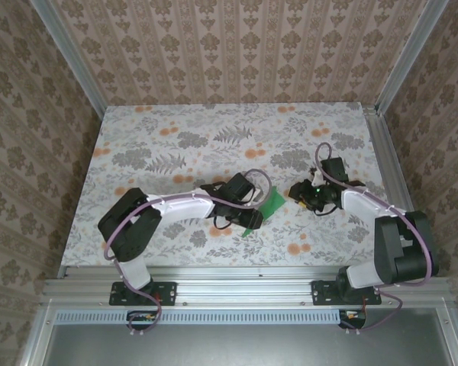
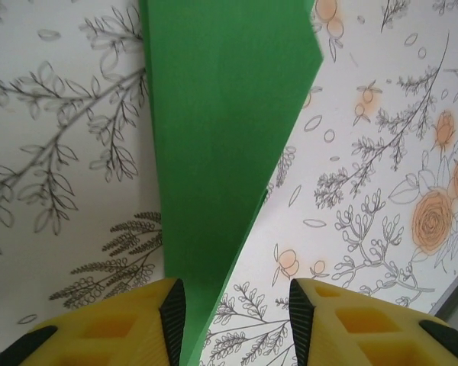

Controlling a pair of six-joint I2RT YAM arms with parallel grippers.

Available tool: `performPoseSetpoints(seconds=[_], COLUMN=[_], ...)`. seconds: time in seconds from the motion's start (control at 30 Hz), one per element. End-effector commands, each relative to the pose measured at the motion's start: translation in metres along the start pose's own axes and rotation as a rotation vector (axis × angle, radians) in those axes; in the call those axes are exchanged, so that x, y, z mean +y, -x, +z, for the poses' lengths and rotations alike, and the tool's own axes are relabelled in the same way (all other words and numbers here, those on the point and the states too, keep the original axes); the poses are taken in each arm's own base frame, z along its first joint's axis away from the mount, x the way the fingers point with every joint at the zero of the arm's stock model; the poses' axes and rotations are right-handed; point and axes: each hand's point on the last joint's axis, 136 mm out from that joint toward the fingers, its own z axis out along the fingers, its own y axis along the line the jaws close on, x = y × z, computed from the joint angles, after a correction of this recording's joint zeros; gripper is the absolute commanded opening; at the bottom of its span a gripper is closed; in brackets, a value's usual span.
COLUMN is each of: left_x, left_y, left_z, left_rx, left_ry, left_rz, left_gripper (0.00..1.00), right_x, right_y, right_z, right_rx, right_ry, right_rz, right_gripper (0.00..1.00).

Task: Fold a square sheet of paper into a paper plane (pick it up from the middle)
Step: Fold the wing for the fifth time at the center of the table, then turn over the paper plane at the center of the table.

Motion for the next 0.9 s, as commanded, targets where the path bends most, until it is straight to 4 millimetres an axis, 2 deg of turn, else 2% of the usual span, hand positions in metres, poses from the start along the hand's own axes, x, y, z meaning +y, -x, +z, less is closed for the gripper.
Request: performPoseSetpoints(seconds=[0.0, 0.4, 0.47, 0.6, 0.8, 0.87], left_x=[0.003, -0.001, 0.004, 0.019, 0.020, 0.018], left_y=[-0.003, 0.008, 0.007, 0.005, 0.005, 0.005], left_z=[-0.011, 0.005, 0.008, 0.011, 0.013, 0.011], left_rx=[0.028, 0.063, 0.073, 0.076, 0.066, 0.062], left_ry=[0.074, 0.094, 0.119, 0.183, 0.175, 0.166], left_rz=[0.049, 0.088, 0.085, 0.071, 0.055, 0.052], left_gripper=[0.44, 0.45, 0.44, 0.37, 0.21, 0.19], right_x=[0.003, -0.001, 0.000, 0.000, 0.004, 0.006], right_y=[-0.011, -0.025, -0.026, -0.030, -0.041, -0.044], right_z=[-0.007, -0.008, -0.008, -0.008, -0.006, -0.004], right_rx=[0.014, 0.021, 0.022, 0.029, 0.050, 0.055], right_ry=[0.026, 0.056, 0.061, 0.070, 0.105, 0.125], right_rz=[-0.003, 0.018, 0.017, 0.017, 0.024, 0.034], right_gripper=[0.43, 0.49, 0.49, 0.50, 0.51, 0.51])
